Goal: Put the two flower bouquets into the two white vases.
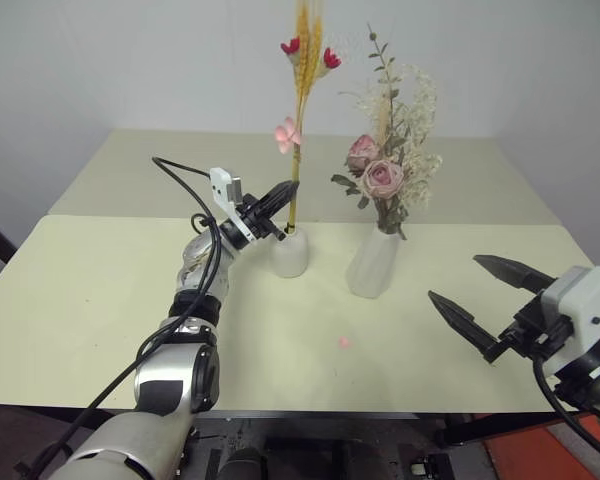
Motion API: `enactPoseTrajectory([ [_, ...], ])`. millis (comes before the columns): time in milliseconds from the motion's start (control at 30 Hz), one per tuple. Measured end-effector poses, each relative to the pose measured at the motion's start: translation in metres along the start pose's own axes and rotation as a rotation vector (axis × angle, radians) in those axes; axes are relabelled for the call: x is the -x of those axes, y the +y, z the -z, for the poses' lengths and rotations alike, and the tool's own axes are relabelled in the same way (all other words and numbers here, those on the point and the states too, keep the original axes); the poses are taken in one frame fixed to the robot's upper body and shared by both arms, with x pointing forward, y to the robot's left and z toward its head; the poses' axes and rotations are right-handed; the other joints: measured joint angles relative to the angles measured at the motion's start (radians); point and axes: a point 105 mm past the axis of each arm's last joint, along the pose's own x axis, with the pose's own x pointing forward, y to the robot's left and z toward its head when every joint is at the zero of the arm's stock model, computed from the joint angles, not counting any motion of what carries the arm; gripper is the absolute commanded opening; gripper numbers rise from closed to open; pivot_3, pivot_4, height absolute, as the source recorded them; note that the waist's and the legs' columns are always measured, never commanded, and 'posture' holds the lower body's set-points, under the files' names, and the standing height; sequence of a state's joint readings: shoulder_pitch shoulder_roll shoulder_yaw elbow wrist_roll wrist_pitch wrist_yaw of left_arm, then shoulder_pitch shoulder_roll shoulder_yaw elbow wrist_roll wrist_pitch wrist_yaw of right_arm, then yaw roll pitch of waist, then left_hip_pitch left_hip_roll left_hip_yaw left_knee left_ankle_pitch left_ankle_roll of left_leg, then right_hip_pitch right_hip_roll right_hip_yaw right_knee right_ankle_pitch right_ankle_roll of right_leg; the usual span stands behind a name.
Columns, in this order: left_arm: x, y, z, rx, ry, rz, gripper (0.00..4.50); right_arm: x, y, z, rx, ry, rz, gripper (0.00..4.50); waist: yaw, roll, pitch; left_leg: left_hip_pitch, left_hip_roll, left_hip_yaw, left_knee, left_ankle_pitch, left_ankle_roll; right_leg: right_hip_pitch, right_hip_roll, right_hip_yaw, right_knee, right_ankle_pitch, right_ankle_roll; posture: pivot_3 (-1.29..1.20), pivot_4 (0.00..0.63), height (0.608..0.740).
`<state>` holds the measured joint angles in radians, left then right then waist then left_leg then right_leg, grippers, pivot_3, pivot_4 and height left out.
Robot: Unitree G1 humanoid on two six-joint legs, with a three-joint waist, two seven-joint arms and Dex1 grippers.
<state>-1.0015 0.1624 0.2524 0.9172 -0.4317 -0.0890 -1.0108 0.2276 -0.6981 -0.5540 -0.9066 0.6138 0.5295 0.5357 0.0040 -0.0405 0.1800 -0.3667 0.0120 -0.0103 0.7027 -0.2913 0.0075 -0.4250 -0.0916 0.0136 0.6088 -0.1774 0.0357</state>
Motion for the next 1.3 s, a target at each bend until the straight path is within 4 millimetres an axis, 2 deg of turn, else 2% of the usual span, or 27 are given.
enactPoseTrajectory([
  [333, 0.001, -0.001, 0.006, -0.028, 0.038, 0.004, 0.03, -0.002, 0.001, 0.004, -0.009, 0.003, 0.004, 4.32, 0.001, 0.000, 0.000, 0.000, 0.000, 0.000, 0.000, 0.000, 0.000, 0.000, 0.000, 0.000, 0.000, 0.000, 0.000, 0.00, 0.150, 0.740],
  [533, 0.009, 0.002, 0.021, -0.002, 0.076, -0.025, 0.03, -0.002, -0.001, 0.006, 0.003, 0.003, 0.015, 4.32, 0.002, 0.000, 0.000, 0.000, 0.000, 0.000, 0.000, 0.000, 0.000, 0.000, 0.000, 0.000, 0.000, 0.000, 0.000, 0.00, 0.150, 0.740],
  [800, 0.009, 0.003, 0.019, -0.020, 0.069, -0.028, 0.03, -0.002, -0.002, 0.006, 0.015, 0.000, 0.022, 4.32, 0.002, 0.000, 0.000, 0.000, 0.000, 0.000, 0.000, 0.000, 0.000, 0.000, 0.000, 0.000, 0.000, 0.000, 0.000, 0.00, 0.150, 0.740],
  [933, 0.010, 0.001, 0.019, 0.025, 0.061, -0.004, 0.94, -0.002, -0.002, 0.006, 0.015, 0.000, 0.020, 4.32, 0.002, 0.000, 0.000, 0.000, 0.000, 0.000, 0.000, 0.000, 0.000, 0.000, 0.000, 0.000, 0.000, 0.000, 0.000, 0.00, 0.150, 0.740],
  [1067, 0.014, -0.003, 0.016, 0.019, 0.047, 0.036, 2.30, -0.002, -0.002, 0.007, 0.011, 0.002, 0.019, 4.32, 0.000, 0.000, 0.000, 0.000, 0.000, 0.000, 0.000, 0.000, 0.000, 0.000, 0.000, 0.000, 0.000, 0.000, 0.000, 0.00, 0.150, 0.740],
  [1300, 0.049, 0.002, 0.002, -0.058, 0.082, 0.037, 4.47, 0.000, 0.001, 0.010, -0.006, 0.014, 0.003, 4.32, -0.010, 0.000, 0.000, 0.001, 0.001, 0.000, 0.000, 0.000, 0.000, 0.000, 0.000, 0.000, 0.001, 0.000, 0.000, 0.00, 0.150, 0.740],
])
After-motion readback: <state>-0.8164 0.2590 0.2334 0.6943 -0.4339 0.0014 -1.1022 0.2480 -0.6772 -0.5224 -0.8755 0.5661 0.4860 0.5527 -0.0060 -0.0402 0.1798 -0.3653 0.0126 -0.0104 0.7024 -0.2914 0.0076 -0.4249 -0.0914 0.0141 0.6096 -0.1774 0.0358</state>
